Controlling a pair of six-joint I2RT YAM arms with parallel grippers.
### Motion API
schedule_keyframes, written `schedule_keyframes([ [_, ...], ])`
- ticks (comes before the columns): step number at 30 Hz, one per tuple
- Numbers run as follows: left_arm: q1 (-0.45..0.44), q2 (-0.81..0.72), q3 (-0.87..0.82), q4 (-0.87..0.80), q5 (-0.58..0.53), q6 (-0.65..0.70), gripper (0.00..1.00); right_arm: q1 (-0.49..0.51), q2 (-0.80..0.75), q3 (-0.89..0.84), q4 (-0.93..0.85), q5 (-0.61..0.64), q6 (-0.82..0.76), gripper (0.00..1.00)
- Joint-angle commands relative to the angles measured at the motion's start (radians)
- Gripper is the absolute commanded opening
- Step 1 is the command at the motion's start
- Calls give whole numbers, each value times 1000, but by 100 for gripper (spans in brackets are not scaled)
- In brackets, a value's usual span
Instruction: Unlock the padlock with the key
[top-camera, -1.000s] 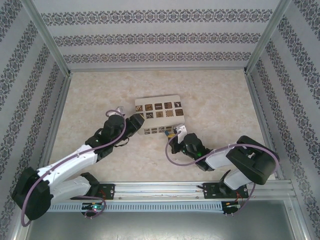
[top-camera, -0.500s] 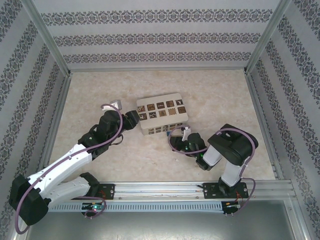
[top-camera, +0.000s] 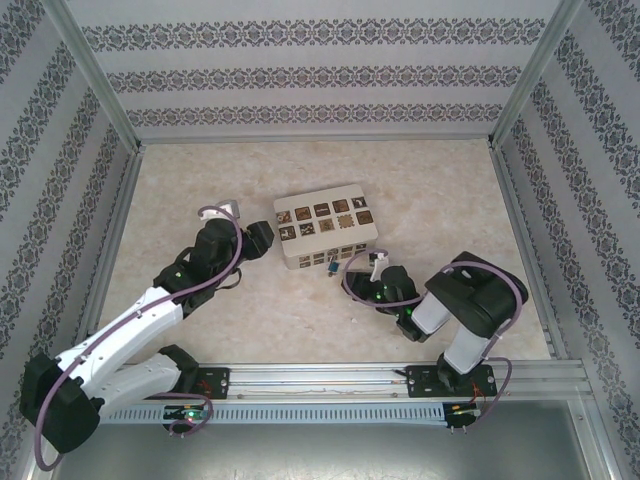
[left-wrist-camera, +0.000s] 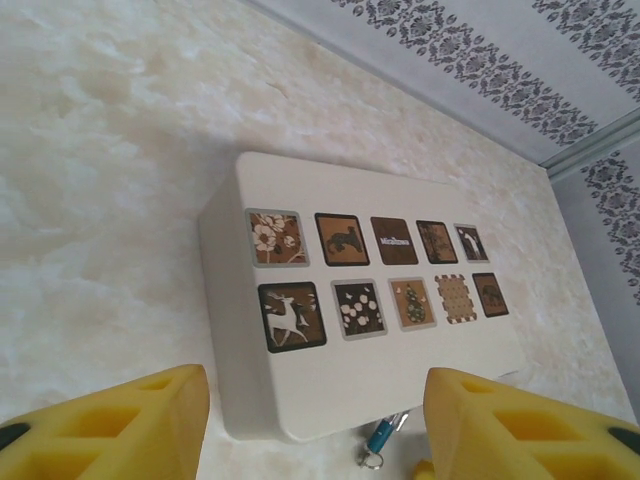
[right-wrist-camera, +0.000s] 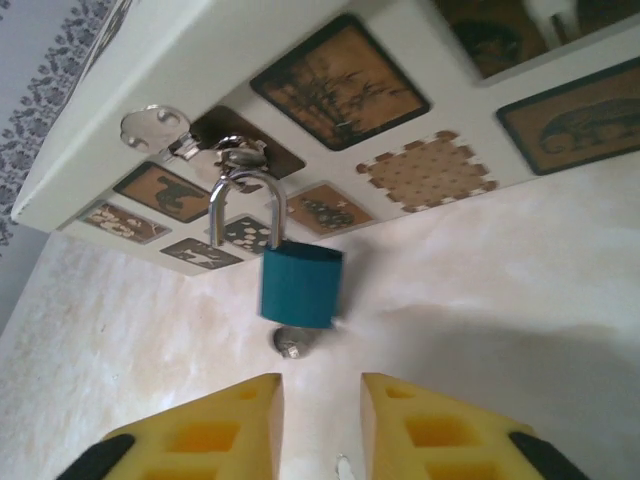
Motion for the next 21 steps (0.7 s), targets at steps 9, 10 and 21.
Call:
schedule_keyframes([
  [9,114,87,85,-30,202,90,70,-63,-375,27,-437,50,-121,68],
  [10,123,105,87,-21,225,93,71,-67,-412,36,-482,56,-123,75],
  [21,197,323,107,153,425,-9,75,-177,-448,117,-580,-234,-1,98],
])
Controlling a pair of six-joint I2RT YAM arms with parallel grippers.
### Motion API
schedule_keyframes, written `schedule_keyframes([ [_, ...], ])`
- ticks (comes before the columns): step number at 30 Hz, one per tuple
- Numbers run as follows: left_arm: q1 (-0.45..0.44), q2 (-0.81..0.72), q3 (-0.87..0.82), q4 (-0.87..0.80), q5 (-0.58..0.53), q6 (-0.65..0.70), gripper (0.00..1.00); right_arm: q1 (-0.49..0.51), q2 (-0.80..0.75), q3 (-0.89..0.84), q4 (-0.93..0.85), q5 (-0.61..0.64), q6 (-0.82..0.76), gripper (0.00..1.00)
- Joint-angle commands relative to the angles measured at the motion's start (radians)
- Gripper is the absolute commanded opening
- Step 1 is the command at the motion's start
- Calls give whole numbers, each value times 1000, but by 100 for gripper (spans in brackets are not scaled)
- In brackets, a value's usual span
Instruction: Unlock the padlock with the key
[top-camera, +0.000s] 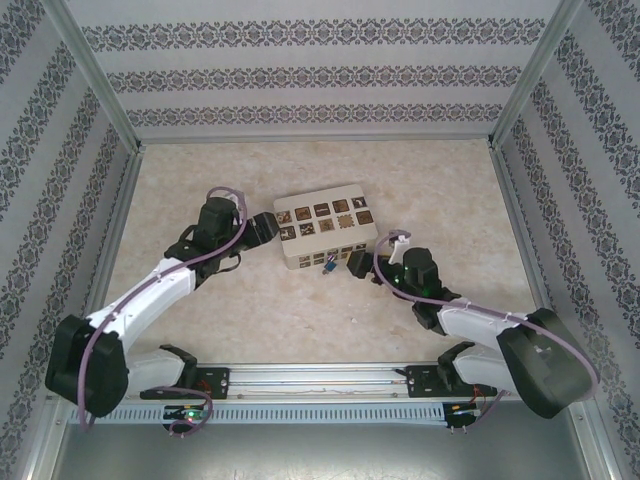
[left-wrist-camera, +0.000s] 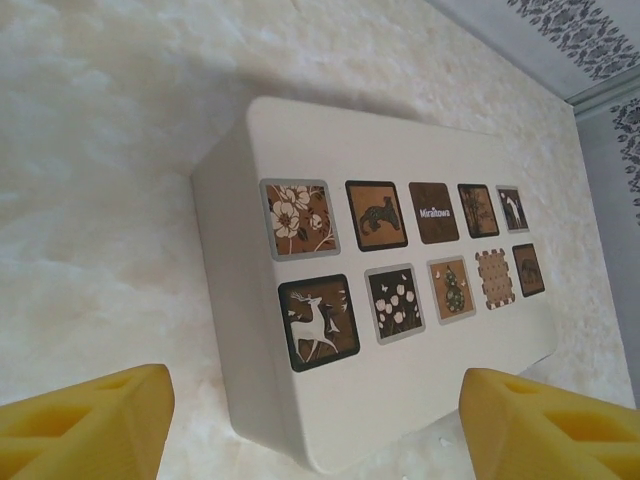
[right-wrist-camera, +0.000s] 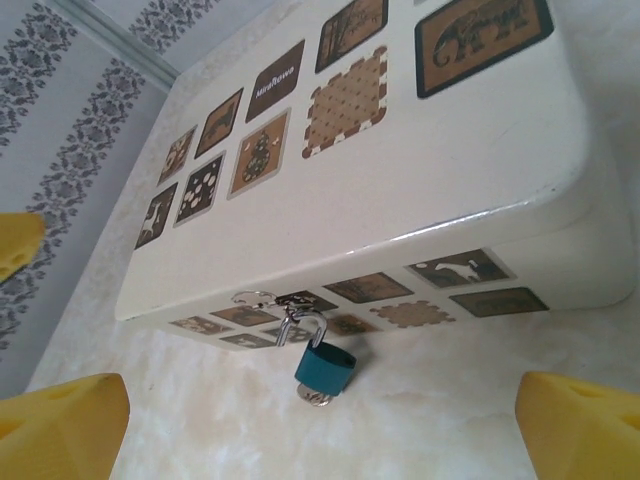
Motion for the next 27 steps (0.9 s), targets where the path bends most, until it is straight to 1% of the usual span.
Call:
schedule_keyframes([
  [1,15,69,49,84,102,-38,75,-11,35,35,-32,-116,56,98],
  [4,15,154,90,70,152,-39,75,-14,65,54,-29,-123,67,98],
  [6,15,211,115,61,188,-45,72,-16,78,69,-27,-124,63,98],
  [8,16,264,138,52,227,-54,67,-18,88,84,-26,-122,51,99],
  [10,16,305,152,52,259,-73,61,-23,101,84,-27,-118,42,98],
  [12,15,332,155,59,287,-94,56,-32,118,123,-22,-124,44,99],
  [16,16,349,130,67,295,-121,50,-39,162,142,5,-129,48,98],
  [22,12,340,70,82,300,-145,46,-49,224,185,34,-144,41,99],
  [27,6,323,17,90,300,-159,41,-60,271,240,34,-172,21,98],
])
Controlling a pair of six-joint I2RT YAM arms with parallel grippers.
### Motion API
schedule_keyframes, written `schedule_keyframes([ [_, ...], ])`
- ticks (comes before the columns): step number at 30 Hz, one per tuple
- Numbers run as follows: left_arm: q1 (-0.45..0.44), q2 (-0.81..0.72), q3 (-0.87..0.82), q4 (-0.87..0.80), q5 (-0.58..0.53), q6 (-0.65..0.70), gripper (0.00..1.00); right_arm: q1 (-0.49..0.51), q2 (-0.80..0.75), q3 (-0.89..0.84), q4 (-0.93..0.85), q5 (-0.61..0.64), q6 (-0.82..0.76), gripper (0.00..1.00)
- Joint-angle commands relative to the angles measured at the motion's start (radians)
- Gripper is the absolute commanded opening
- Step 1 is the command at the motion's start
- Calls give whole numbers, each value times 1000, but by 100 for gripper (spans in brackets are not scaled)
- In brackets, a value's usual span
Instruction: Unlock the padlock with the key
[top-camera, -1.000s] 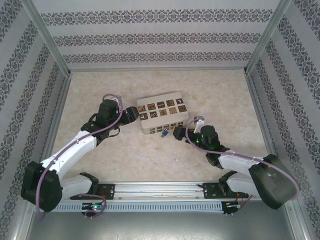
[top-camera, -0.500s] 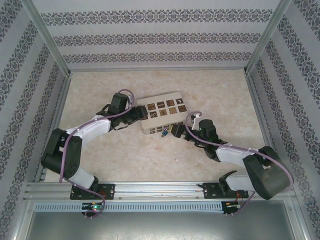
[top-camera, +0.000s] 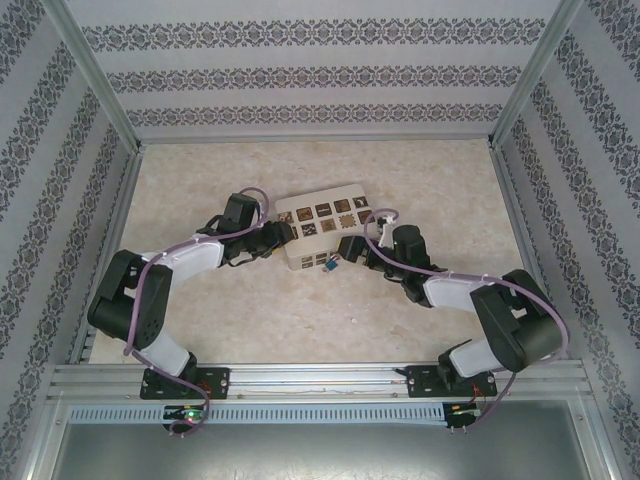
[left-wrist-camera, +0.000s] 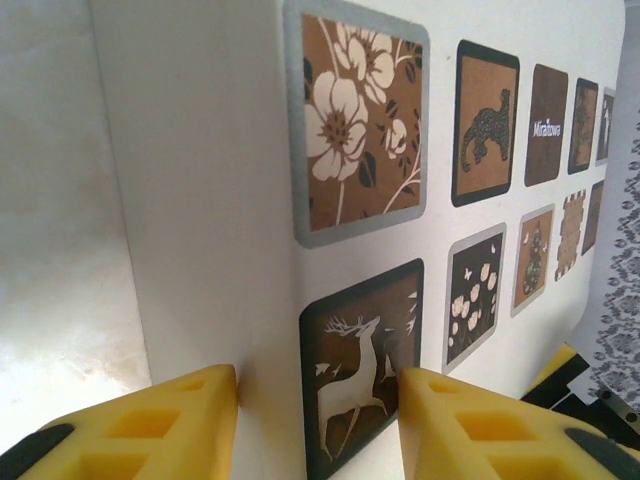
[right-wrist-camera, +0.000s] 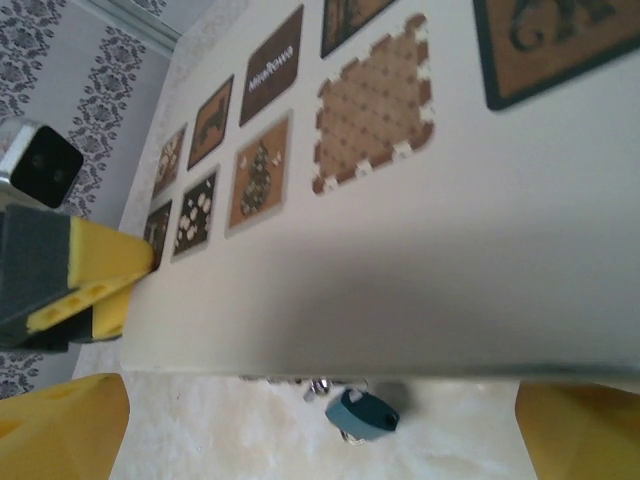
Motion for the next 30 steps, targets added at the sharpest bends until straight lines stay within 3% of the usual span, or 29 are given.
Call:
schedule_keyframes([
  [1,-5,-16,-53,-15,21,-21,40,-13,35,58,45,-43,-23,98],
  [15,-21,-118,-115,-40,1,-31,41,-39,109,129,55,-88,-47,98],
  [30,0,-277,-48,-136,-83,29,49,-111,-87,-81,66,-103,-51,98],
])
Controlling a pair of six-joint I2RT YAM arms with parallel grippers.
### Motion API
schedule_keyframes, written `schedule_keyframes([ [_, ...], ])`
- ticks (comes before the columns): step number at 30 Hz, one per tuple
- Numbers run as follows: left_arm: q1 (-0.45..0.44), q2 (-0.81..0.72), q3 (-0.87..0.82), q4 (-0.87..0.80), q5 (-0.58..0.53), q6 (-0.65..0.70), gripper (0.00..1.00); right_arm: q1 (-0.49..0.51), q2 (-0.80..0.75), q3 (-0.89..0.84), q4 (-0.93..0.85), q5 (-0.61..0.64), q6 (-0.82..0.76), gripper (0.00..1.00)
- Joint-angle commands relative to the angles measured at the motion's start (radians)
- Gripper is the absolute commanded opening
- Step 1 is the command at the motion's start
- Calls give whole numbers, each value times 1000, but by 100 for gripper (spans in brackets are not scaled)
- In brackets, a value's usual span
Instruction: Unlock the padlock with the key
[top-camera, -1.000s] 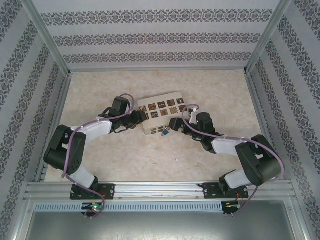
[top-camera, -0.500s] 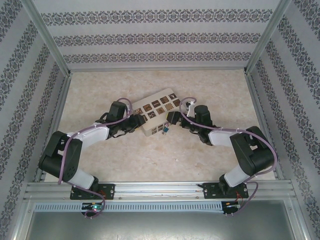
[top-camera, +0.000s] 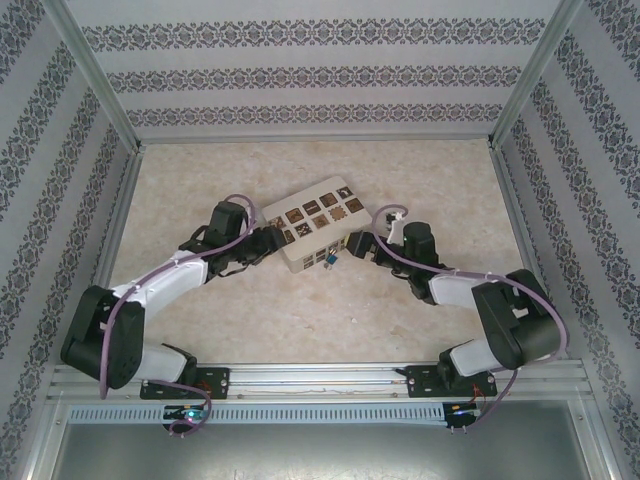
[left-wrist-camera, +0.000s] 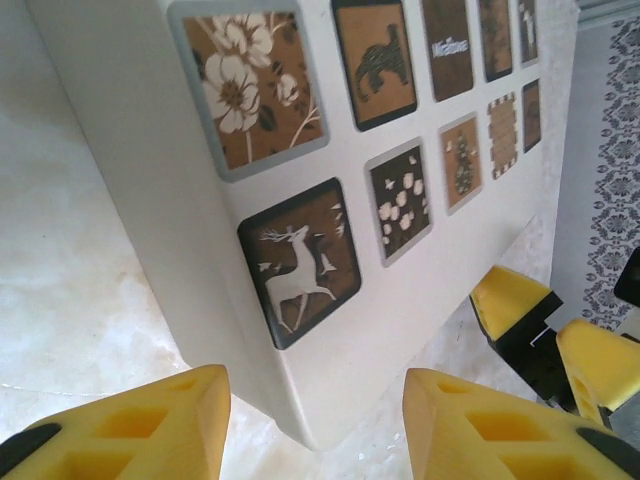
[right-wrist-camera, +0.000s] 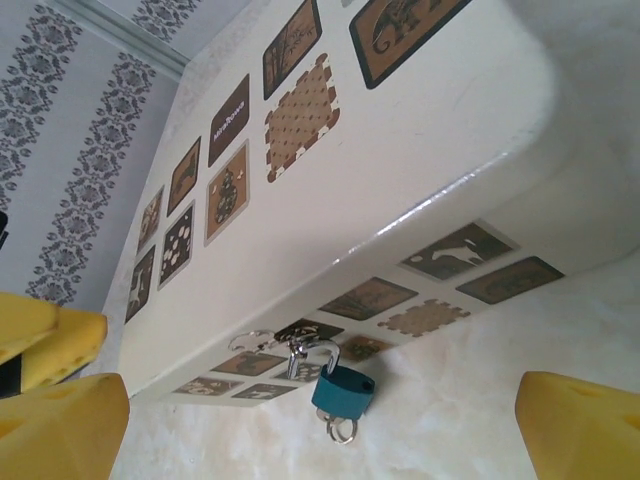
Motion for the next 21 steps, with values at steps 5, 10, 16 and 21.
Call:
schedule_keyframes([
  [5,2,21,106,-47,48,27,48,-18,-46,-43,42,-46,-13,98],
  [10,-41,96,195,-51,72,37,47,-16,-6,-43,136,-62,10,98],
  [16,-77,215,288,-51,100,54,46,7,84,-32,257,-97,37,94],
  [21,-88,319,348,-100,115,102,46,32,176,-19,370,-100,81,90],
])
